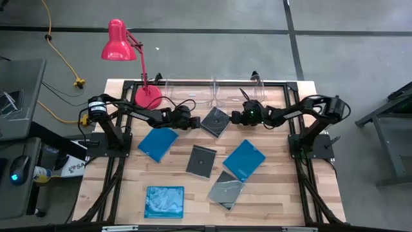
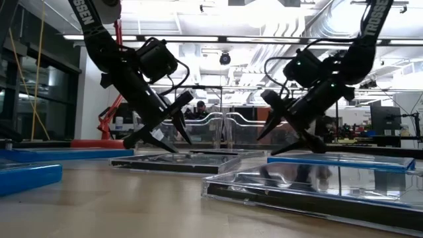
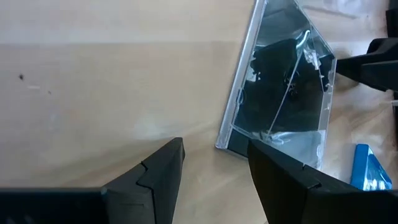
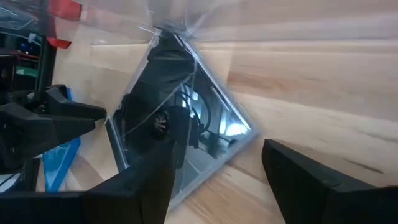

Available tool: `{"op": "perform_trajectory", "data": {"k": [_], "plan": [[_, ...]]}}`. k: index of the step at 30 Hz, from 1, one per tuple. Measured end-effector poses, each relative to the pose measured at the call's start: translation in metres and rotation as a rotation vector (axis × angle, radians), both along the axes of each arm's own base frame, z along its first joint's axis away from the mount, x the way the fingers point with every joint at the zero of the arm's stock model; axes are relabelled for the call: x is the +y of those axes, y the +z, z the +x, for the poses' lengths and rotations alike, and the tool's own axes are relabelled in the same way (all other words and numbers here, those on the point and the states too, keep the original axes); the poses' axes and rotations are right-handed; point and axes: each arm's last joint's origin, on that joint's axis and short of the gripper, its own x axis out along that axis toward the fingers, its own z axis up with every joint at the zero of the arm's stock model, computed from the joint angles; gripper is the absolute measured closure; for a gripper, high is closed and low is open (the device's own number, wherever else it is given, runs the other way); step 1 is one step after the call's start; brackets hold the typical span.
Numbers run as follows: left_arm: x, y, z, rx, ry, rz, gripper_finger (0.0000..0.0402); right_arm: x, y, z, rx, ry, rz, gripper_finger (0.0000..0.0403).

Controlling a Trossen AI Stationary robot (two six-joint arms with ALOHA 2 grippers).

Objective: Pick & place jewel cases by type
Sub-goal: Put the top black cd case into the right transparent bin

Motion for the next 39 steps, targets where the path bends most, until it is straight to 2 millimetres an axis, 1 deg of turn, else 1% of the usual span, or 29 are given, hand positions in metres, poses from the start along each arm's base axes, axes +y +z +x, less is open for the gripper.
{"op": "perform_trajectory", "data": {"k": [5, 15, 18, 23, 28, 35, 39], "plan": [[0.001, 0.0, 0.0, 0.004, 0.015, 0.014, 0.022, -0.004, -0.001, 0.008, 0.03, 0.007, 0.009, 0.0175], [0.0, -0.002, 0.001, 0.008, 0.008, 0.011, 0.022, -0.002, -0.006, 0.003, 0.109, 0.005, 0.031, 0.0171], [-0.003, -0.004, 0.006, 0.018, -0.003, 0.011, 0.022, -0.002, -0.006, 0.002, 0.119, 0.009, 0.032, 0.0171], [-0.004, -0.006, 0.024, 0.018, -0.028, 0.015, 0.022, -0.001, -0.007, 0.002, 0.122, 0.008, 0.033, 0.0171], [-0.001, -0.002, 0.039, 0.021, -0.102, 0.042, 0.022, -0.001, -0.007, 0.002, 0.123, 0.008, 0.033, 0.0171], [-0.001, -0.001, 0.039, 0.09, -0.155, 0.043, 0.022, 0.0, -0.007, 0.002, 0.118, 0.022, 0.047, 0.0171], [-0.002, -0.001, 0.039, 0.098, -0.181, 0.05, 0.022, 0.005, -0.007, 0.005, 0.113, 0.029, 0.063, 0.0171]]}}
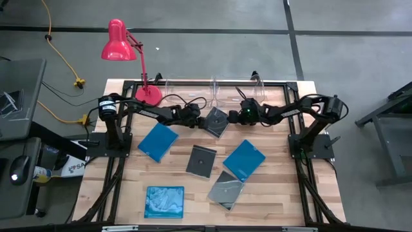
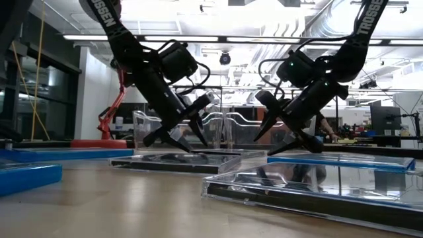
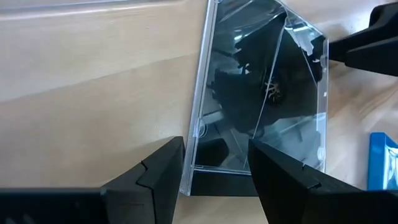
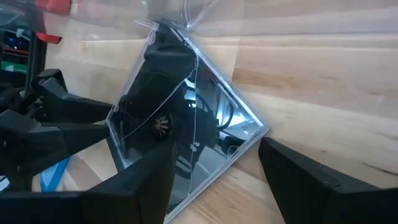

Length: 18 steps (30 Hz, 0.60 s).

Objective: Pick & place jewel cases by type
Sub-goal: Put the top black cd case into the right transparent bin

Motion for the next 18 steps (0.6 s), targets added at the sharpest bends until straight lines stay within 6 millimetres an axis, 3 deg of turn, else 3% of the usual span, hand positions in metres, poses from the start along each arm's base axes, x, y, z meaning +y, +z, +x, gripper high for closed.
{"op": "perform_trajectory", "data": {"k": [8, 18], "plan": [[-0.003, 0.0, 0.0, 0.003, -0.071, 0.008, 0.022, 0.016, 0.0, 0.006, 0.006, 0.015, -0.009, 0.0171], [-0.013, 0.0, 0.003, -0.023, -0.21, -0.031, 0.022, 0.02, 0.0, 0.007, 0.003, 0.009, 0.0, 0.0171]]}}
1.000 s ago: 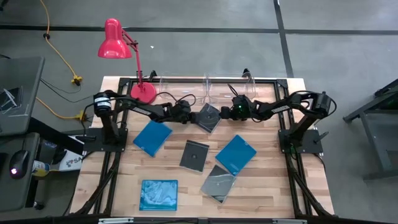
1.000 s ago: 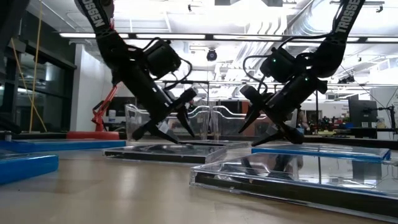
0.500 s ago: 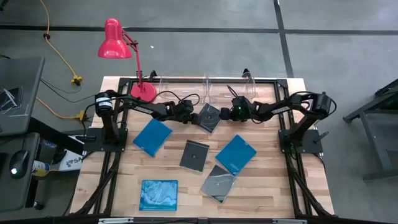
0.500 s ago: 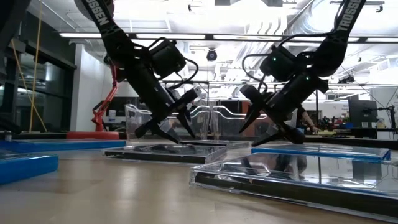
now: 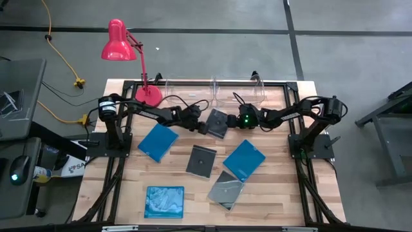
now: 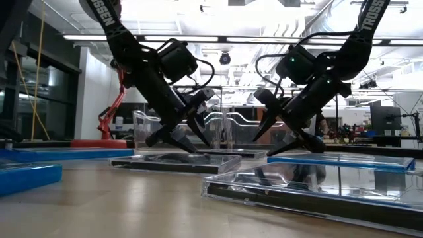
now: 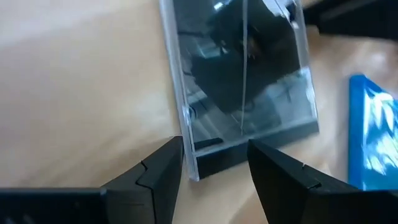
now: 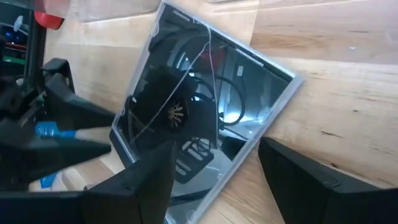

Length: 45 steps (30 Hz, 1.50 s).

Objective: Pick & place jewel cases by type
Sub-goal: Put the top black cd case into the right transparent bin

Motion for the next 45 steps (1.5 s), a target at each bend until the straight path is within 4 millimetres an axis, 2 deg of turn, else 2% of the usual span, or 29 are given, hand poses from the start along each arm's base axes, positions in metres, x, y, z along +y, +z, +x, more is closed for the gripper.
{"op": "perform_trajectory", "data": {"k": [8, 14, 24, 34, 37, 45], "plan": [[-0.014, 0.002, 0.005, -0.057, -0.147, -0.072, 0.022, 0.0, 0.0, 0.0, 0.005, -0.002, -0.008, 0.0171], [-0.014, 0.002, 0.005, -0.065, -0.189, -0.06, 0.022, 0.0, 0.0, 0.0, 0.009, 0.006, -0.012, 0.0171], [0.017, 0.004, 0.0, -0.105, -0.1, -0.037, 0.022, 0.0, 0.0, 0.0, 0.009, 0.02, -0.004, 0.0171], [0.025, 0.006, -0.002, -0.081, -0.048, 0.017, 0.022, 0.001, -0.001, 0.0, 0.008, 0.035, 0.0, 0.0171], [0.024, 0.006, -0.002, -0.081, -0.068, 0.024, 0.022, 0.001, -0.001, 0.0, 0.007, 0.039, 0.005, 0.0171], [0.004, 0.005, 0.004, -0.092, -0.115, 0.015, 0.022, 0.001, -0.001, 0.0, 0.01, 0.037, 0.002, 0.0171]]}}
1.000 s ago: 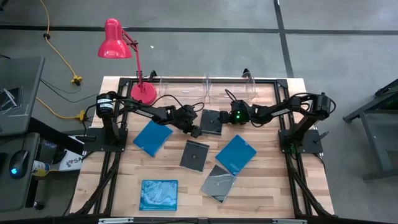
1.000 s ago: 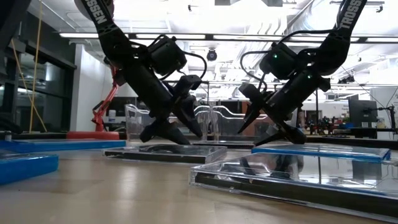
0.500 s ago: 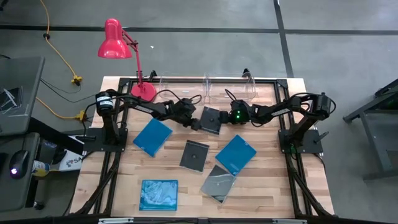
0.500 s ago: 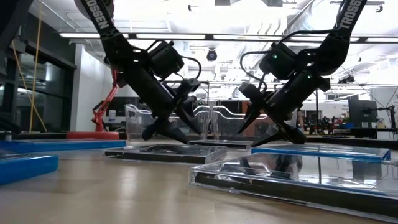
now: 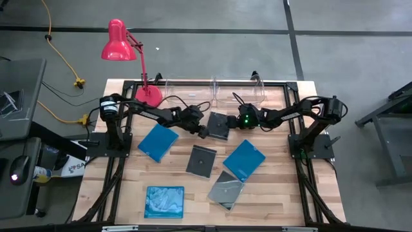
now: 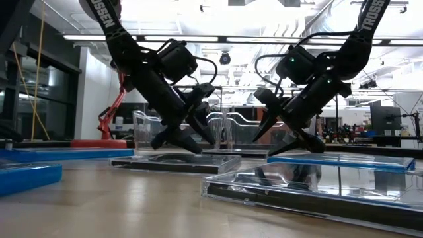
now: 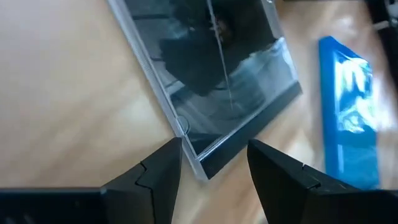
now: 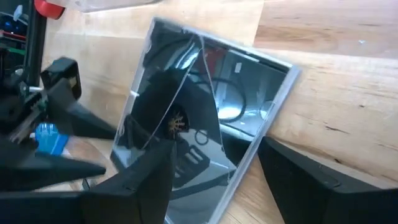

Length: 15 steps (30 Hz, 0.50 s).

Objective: Pick & place jewel cases by type
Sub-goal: Put the top black cd case into the right transparent bin

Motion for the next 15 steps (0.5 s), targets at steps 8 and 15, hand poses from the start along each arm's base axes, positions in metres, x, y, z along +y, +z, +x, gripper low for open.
{"op": "perform_trajectory", "data": {"k": [8, 15], "plan": [[-0.003, 0.013, 0.011, -0.189, -0.03, -0.057, 0.022, 0.0, 0.0, 0.0, 0.0, 0.005, -0.001, 0.0171], [-0.003, 0.015, 0.012, -0.21, -0.031, -0.06, 0.022, 0.0, 0.0, 0.0, -0.002, 0.011, -0.001, 0.0171]]}}
